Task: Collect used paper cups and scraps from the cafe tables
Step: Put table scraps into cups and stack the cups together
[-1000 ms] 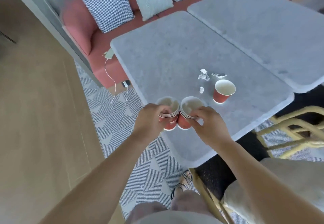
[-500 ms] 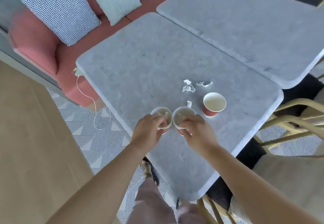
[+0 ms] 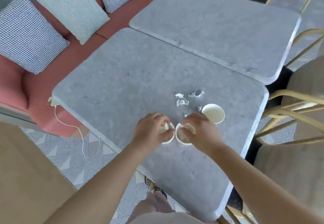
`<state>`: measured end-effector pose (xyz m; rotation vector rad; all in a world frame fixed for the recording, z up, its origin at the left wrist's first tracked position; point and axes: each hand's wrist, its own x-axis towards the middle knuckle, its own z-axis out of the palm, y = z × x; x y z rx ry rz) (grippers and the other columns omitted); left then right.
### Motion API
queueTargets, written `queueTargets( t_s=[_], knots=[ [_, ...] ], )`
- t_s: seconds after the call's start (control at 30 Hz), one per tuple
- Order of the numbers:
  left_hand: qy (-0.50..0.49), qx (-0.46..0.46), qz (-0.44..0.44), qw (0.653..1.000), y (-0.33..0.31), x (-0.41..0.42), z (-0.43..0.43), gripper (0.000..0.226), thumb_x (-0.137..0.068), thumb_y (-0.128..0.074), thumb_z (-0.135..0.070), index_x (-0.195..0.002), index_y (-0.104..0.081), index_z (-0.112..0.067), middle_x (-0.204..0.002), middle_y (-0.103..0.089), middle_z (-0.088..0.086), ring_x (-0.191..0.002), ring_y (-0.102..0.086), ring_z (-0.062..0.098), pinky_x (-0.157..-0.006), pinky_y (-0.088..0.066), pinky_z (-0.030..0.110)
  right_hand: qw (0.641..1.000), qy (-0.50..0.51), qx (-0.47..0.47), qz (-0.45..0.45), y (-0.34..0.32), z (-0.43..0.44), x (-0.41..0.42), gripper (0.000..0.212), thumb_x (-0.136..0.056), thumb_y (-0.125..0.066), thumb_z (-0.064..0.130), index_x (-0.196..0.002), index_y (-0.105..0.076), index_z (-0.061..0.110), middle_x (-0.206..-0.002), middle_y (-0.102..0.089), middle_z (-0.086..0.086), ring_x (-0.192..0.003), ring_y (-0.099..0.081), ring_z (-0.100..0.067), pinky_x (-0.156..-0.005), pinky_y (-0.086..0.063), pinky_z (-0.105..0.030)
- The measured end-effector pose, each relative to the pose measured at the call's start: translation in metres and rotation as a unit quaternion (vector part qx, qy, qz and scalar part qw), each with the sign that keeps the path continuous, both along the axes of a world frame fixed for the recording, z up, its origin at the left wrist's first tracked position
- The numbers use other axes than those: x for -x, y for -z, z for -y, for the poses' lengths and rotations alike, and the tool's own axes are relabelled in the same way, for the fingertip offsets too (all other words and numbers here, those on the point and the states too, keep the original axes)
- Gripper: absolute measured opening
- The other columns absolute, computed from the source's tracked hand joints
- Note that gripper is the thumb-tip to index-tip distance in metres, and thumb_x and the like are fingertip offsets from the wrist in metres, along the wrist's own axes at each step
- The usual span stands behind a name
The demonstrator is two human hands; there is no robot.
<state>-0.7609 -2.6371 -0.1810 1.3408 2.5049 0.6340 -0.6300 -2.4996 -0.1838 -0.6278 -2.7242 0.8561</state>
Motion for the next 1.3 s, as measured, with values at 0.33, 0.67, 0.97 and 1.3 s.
queueTargets(
  t_s=[0.33, 0.67, 0.97, 1.3],
  knots=[
    [0.037, -0.011, 0.023, 0.999, 0.0, 0.043, -0.064, 0.015, -0.082, -0.061, -0.035, -0.095, -0.06, -0.027, -0.096, -0.061, -0.011, -0.093, -0.055, 0.012, -0.072, -0.037, 0.021, 0.997, 0.074, -0.01, 0.006, -0.001, -0.046, 0.033, 0.014, -0.079, -0.067, 0.019, -0.093, -0.069, 0.021, -0.101, -0.066, 0.005, -0.097, -0.055, -0.021, -0.067, -0.048, -0.032],
    [0.032, 0.055, 0.093, 0.994, 0.041, 0.076, -0.121, 0.017, -0.082, -0.062, -0.029, -0.099, -0.061, -0.025, -0.104, -0.06, -0.006, -0.099, -0.057, 0.017, -0.082, -0.049, 0.033, 0.991, 0.109, 0.024, 0.067, 0.025, -0.124, 0.058, 0.015, -0.081, -0.063, 0.021, -0.095, -0.066, 0.025, -0.102, -0.063, 0.007, -0.101, -0.053, -0.018, -0.074, -0.044, -0.029],
    [0.073, 0.174, 0.107, 0.976, 0.082, 0.085, -0.157, 0.048, -0.078, -0.069, -0.031, -0.122, -0.052, -0.033, -0.136, -0.035, -0.002, -0.123, -0.038, 0.021, -0.093, -0.045, 0.037, 0.971, 0.049, 0.095, 0.213, 0.066, -0.164, 0.082, 0.034, -0.077, -0.068, 0.019, -0.11, -0.062, 0.026, -0.115, -0.056, -0.001, -0.108, -0.051, -0.022, -0.086, -0.043, -0.031],
    [0.087, 0.173, 0.132, 0.972, 0.09, 0.087, -0.164, 0.016, -0.082, -0.062, -0.011, -0.096, -0.066, -0.019, -0.105, -0.05, 0.005, -0.094, -0.055, 0.023, -0.078, -0.044, 0.031, 0.959, 0.003, 0.115, 0.259, 0.085, -0.168, 0.087, 0.017, -0.079, -0.067, 0.018, -0.096, -0.065, 0.019, -0.099, -0.057, -0.002, -0.096, -0.056, -0.021, -0.083, -0.046, -0.031]
  ],
)
